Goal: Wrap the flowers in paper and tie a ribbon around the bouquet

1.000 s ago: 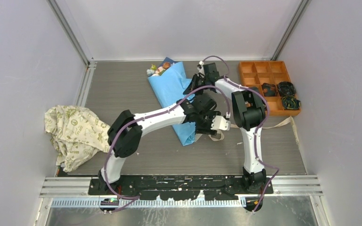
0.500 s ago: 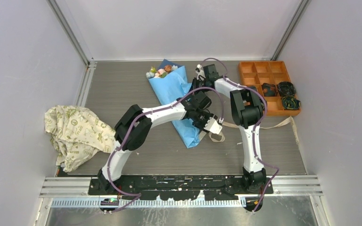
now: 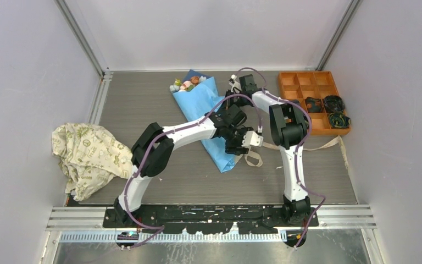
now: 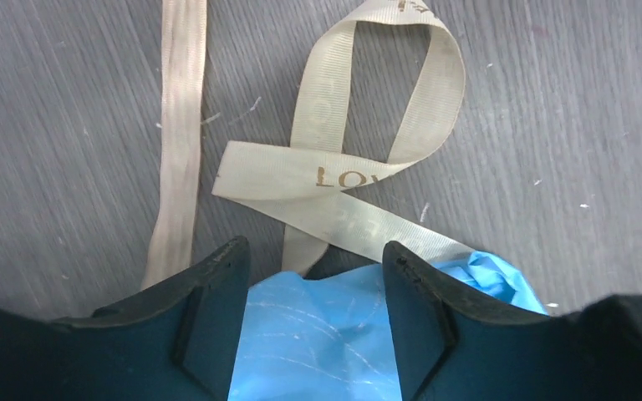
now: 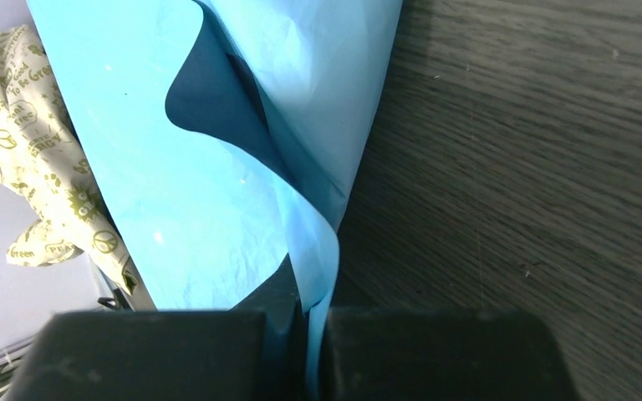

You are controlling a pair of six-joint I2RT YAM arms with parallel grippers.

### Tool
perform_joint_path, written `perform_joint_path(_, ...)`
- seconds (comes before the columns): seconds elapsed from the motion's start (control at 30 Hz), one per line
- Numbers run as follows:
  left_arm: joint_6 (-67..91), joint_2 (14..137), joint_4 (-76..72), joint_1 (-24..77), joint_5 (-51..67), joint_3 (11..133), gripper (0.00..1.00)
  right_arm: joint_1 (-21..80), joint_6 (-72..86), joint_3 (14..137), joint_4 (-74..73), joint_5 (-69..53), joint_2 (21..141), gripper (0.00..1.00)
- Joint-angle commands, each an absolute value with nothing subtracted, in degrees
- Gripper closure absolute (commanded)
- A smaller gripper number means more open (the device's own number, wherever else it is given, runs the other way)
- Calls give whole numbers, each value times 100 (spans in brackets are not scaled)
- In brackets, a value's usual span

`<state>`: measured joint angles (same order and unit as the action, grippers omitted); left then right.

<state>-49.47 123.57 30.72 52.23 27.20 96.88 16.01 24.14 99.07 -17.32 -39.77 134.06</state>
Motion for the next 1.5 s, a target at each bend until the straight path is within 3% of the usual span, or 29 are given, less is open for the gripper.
perform_joint_path(0.0, -3185, 12330, 3462, 5265, 2497, 10425, 40, 1603, 2354, 9890, -1718, -3879, 13210, 99)
perform_joint_path(0.07, -2007, 12331, 3692, 5239, 2633, 10590, 41, 1614, 2366, 9747, -1618, -3799, 13114, 99)
perform_joint_path(0.13, -944, 11987, 3101, 5290, 2765, 9932, 40, 1610, 2398, 9601, -1496, -3708, 13048, 99)
perform_joint_path(0.27, 595, 11721, 2257, 5464, 1562, 9402, 34, 1617, 2408, 9464, -1386, -3568, 12973, 99)
perform_joint_path(0.5, 1248, 12363, 2275, 5581, 630, 9857, 29, 1613, 2297, 9355, -1219, -3574, 12928, 99)
perform_joint_path(0.77, 1213, 12696, 2122, 5644, 373, 10008, 29, 1617, 2227, 9471, -1274, -3601, 13025, 99)
perform_joint_path(0.87, 1253, 12843, 2194, 5648, 285, 10099, 37, 1616, 2190, 9501, -1320, -3620, 13017, 99)
perform_joint_path(1.07, 1221, 12696, 2149, 5659, 847, 9980, 96, 1612, 2180, 9510, -1332, -3627, 13011, 99)
perform_joint_path(1.1, 1191, 12670, 2189, 5676, 895, 10003, 99, 1618, 2183, 9514, -1333, -3623, 13016, 99)
perform_joint_path(1.3, 787, 12290, 2564, 5773, 1107, 10074, 100, 1617, 2221, 9492, -1281, -3655, 13016, 99)
perform_joint_path(1.47, 208, 11686, 3839, 5872, 1997, 10128, 100, 1615, 2315, 9609, -1384, -3506, 13062, 99)
